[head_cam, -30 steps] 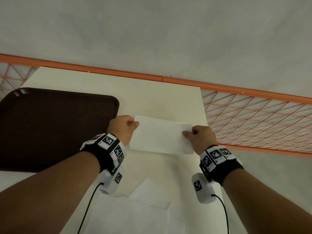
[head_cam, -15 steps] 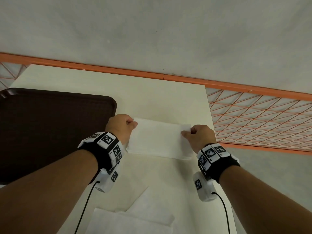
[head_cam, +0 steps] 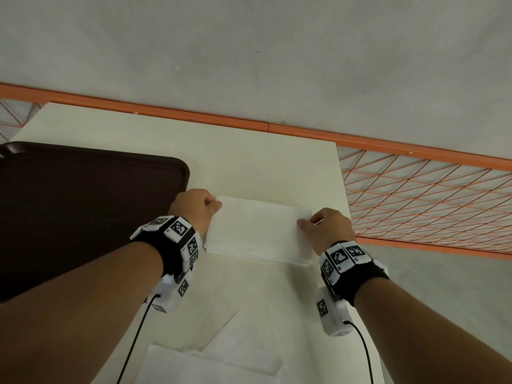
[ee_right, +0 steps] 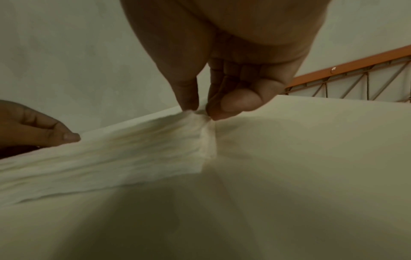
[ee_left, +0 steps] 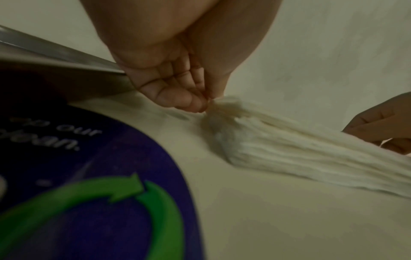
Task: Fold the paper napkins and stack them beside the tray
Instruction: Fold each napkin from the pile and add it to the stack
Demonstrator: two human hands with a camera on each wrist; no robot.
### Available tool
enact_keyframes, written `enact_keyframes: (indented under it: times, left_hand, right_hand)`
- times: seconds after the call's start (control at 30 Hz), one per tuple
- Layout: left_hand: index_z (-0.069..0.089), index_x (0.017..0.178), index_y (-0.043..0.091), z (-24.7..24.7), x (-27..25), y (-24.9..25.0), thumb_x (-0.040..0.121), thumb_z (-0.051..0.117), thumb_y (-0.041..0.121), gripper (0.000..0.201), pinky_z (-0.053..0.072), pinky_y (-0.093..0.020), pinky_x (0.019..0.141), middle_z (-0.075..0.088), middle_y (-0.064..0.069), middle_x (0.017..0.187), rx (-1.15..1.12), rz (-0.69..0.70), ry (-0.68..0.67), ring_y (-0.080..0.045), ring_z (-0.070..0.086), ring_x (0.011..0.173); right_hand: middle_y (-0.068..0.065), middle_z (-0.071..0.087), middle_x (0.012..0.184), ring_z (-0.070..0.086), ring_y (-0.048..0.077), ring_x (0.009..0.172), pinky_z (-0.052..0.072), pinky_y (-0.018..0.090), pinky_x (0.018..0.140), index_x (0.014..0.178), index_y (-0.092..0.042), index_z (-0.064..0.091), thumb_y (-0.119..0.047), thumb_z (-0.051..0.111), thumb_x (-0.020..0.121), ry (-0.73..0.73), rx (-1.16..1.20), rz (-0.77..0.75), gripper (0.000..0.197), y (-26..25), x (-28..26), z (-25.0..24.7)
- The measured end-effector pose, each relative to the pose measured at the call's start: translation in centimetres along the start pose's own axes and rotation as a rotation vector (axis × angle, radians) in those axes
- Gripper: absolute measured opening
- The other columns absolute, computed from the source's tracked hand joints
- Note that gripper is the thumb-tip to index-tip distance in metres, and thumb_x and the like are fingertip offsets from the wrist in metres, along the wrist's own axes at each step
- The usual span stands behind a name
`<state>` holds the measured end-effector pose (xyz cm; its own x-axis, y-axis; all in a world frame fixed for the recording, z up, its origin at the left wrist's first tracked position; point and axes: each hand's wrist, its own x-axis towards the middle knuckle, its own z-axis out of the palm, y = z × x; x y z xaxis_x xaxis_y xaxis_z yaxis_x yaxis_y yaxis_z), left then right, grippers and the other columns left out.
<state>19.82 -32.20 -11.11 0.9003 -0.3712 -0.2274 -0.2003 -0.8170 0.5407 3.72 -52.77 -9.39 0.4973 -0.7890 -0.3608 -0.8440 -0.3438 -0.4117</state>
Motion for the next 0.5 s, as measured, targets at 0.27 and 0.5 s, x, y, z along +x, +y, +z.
enact_keyframes:
  times: [0.27,0.5]
  left_hand:
    - [0.058,0.11,0.019,0.0,-2.6,2.3,0.087,0.062,0.045,0.035,0.046,-0.031,0.08,0.054,0.004,0.108,0.062,0.253,0.01,-0.017,0.057,0.093]
    - [0.058,0.12,0.019,1.4,-4.1,3.7,0.092,0.056,0.044,0.039,0.044,-0.033,0.093,0.05,0.003,0.125,0.302,0.314,-0.225,-0.018,0.05,0.115]
  right_hand:
    - [-0.003,0.053,0.114,0.056,0.02,0.101,0.048,0.035,0.082,0.116,-0.023,0.051,-0.047,0.063,0.086,0.083,-0.058,-0.25,0.04,-0.9,-2.5,0.5]
    - [0.0,0.052,0.12,0.052,0.022,0.11,0.048,0.037,0.09,0.119,-0.023,0.057,-0.05,0.058,0.087,-0.071,-0.211,-0.314,0.042,-1.2,-3.0,2.1]
